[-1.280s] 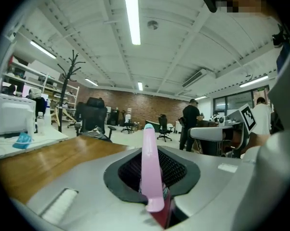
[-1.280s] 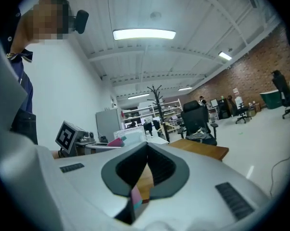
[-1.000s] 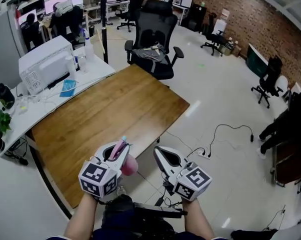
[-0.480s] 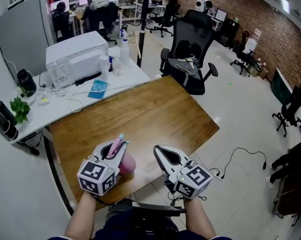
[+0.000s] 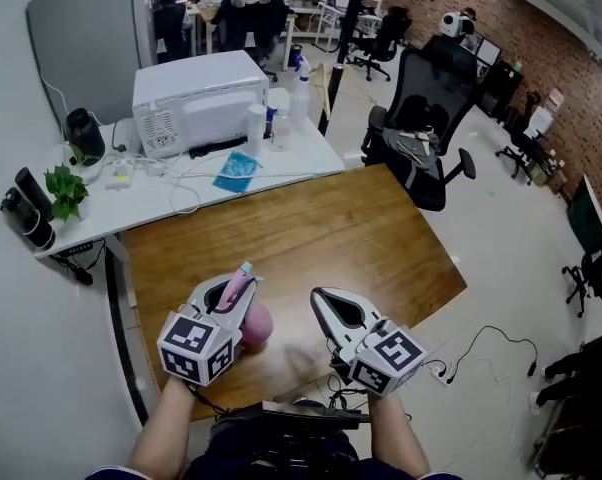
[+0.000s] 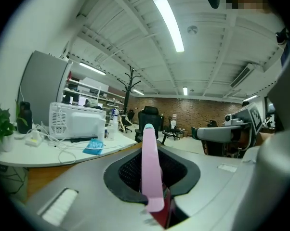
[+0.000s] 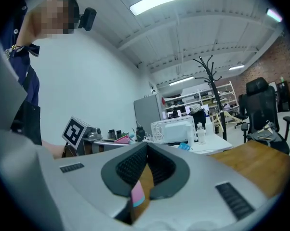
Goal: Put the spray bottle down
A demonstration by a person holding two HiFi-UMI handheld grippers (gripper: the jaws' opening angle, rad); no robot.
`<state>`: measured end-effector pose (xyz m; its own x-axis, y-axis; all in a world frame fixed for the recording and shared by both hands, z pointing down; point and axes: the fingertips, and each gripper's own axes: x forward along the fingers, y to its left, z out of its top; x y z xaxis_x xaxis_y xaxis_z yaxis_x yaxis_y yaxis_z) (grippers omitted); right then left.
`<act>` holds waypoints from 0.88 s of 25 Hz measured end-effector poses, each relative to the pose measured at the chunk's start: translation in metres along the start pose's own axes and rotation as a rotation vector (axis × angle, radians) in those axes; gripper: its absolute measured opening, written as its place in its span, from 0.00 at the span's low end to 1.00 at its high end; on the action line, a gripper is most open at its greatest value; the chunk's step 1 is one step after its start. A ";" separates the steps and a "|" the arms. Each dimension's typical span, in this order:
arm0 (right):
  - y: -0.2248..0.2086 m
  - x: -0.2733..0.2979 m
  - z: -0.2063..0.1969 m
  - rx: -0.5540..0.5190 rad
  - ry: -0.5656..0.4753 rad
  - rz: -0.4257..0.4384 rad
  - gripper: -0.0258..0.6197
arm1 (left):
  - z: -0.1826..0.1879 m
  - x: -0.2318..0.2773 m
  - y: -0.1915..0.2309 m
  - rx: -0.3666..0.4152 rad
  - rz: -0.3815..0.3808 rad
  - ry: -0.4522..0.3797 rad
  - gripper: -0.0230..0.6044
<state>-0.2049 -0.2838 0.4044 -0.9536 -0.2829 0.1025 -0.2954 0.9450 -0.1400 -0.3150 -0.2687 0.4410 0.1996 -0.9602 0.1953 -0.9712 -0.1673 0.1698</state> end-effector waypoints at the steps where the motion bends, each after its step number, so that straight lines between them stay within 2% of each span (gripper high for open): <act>1: 0.001 0.004 -0.001 -0.001 0.003 0.012 0.04 | 0.000 -0.002 0.005 -0.002 0.016 -0.002 0.15; 7: 0.006 0.018 -0.005 -0.011 0.026 0.084 0.04 | -0.003 -0.014 0.025 -0.014 0.114 -0.007 0.16; 13: 0.002 0.027 -0.007 -0.045 0.037 0.098 0.04 | -0.006 -0.012 0.034 0.002 0.152 0.005 0.15; 22: -0.003 0.033 -0.015 -0.060 0.061 0.080 0.04 | 0.003 0.038 0.059 0.163 0.187 0.012 0.16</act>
<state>-0.2345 -0.2939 0.4226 -0.9682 -0.1974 0.1538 -0.2127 0.9729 -0.0907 -0.3656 -0.3155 0.4557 0.0148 -0.9752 0.2207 -0.9994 -0.0216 -0.0286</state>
